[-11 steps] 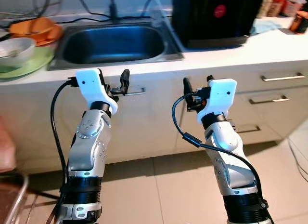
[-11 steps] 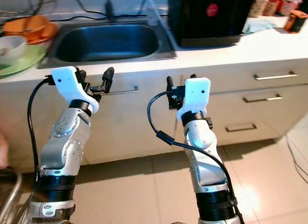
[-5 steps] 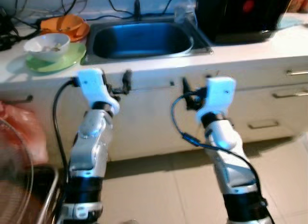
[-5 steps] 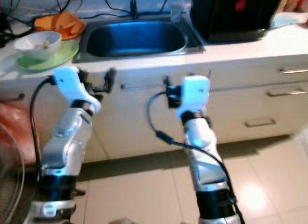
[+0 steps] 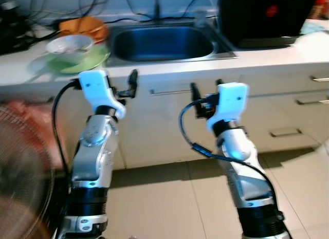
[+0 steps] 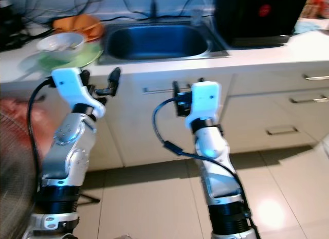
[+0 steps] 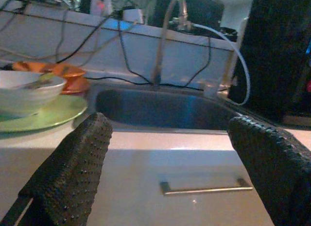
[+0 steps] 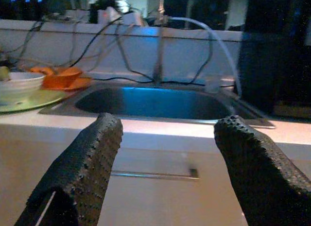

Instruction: Kitchen organization

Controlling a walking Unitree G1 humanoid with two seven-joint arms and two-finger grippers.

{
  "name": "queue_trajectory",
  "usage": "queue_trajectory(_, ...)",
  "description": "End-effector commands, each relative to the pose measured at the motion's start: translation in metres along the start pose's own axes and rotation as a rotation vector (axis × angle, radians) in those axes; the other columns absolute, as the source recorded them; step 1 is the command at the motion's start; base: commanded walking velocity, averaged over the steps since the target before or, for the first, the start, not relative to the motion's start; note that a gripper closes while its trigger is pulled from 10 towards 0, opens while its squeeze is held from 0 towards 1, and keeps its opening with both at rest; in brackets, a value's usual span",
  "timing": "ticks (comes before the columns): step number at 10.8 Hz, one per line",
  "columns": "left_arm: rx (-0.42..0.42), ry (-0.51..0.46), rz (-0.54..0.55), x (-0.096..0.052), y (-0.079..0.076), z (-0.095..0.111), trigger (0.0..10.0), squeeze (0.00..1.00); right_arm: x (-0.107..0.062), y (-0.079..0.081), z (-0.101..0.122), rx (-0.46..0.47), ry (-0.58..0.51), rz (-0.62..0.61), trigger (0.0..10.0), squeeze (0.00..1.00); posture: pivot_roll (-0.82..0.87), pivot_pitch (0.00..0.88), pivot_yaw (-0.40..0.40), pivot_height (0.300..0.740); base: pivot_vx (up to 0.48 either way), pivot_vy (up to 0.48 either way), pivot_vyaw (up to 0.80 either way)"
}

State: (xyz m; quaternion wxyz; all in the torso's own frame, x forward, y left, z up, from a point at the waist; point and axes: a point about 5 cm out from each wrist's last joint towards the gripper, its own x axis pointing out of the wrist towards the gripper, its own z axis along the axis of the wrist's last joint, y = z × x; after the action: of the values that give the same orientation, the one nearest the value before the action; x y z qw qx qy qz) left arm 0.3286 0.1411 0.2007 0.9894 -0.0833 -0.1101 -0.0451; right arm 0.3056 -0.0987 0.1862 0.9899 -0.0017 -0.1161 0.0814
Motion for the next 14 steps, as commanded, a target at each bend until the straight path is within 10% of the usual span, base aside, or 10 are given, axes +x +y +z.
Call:
queue_trajectory(1,0.009,-0.006,0.004,0.0013,0.0016,0.0013,10.0,0.0,0.0022,0.0009,0.0024,-0.006,-0.011,0.003,10.0,0.0,-0.02,0.011,0.03,0.74,0.0,0.0,0.63)
queue_trajectory(14,0.03,-0.02,-0.026,0.0028,-0.0015,0.0051,10.0,0.0,0.0011,0.0088,0.0084,-0.022,-0.046,0.046,10.0,0.0,-0.02,0.022,0.026,0.74,0.314,0.0,0.0)
